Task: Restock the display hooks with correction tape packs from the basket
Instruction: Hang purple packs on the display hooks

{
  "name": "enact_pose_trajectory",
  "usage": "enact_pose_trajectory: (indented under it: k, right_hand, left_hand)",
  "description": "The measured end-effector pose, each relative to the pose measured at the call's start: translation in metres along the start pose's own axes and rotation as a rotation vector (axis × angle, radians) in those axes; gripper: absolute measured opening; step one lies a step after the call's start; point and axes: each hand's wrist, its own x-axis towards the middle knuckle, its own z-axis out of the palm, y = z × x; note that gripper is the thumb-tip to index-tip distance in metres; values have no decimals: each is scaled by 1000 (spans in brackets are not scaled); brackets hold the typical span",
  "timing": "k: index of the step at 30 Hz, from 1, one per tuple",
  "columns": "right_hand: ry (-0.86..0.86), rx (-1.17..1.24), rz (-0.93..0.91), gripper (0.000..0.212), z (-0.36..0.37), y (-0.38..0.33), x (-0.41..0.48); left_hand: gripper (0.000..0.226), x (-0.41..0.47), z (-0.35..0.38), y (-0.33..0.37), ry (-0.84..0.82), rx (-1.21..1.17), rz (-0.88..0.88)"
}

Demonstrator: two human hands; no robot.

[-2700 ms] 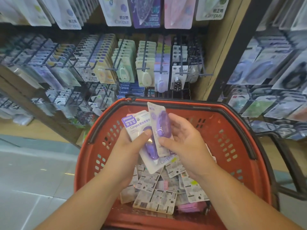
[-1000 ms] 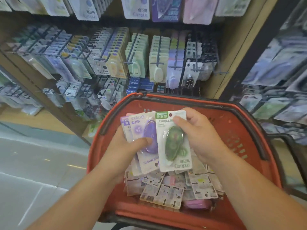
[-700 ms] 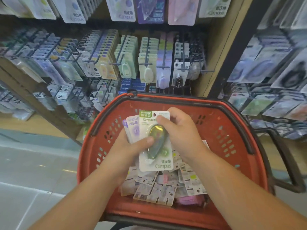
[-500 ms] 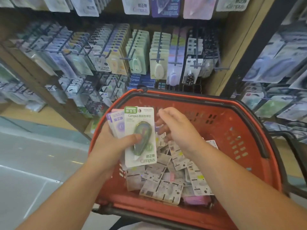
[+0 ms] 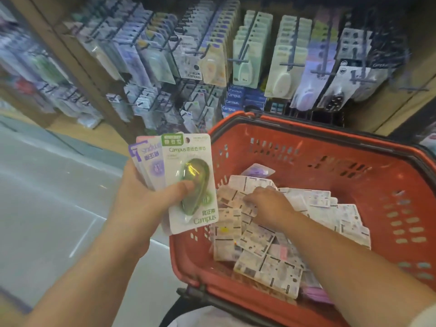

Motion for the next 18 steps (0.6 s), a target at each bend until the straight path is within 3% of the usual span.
enact_pose_trajectory:
  k: [4, 7, 9, 12, 18]
  right_hand:
    - [66, 156, -83, 36, 6, 17, 0]
    - [295, 308, -14, 13, 0, 33, -6]
    - [445, 403, 52, 20, -14, 38, -14]
    - [515, 668, 122, 15, -41, 42, -30]
    - [706, 1013, 25, 21, -106, 45, -95]
  left_hand:
    - [60, 4, -2, 1, -9, 9, 2]
    - [72, 7, 0, 4, -57, 13, 4]
    - [85, 10, 0, 7, -60, 9, 3]
    - [98, 16, 3, 8, -43, 11, 14]
    - [98, 14, 38, 0, -110, 6, -18]
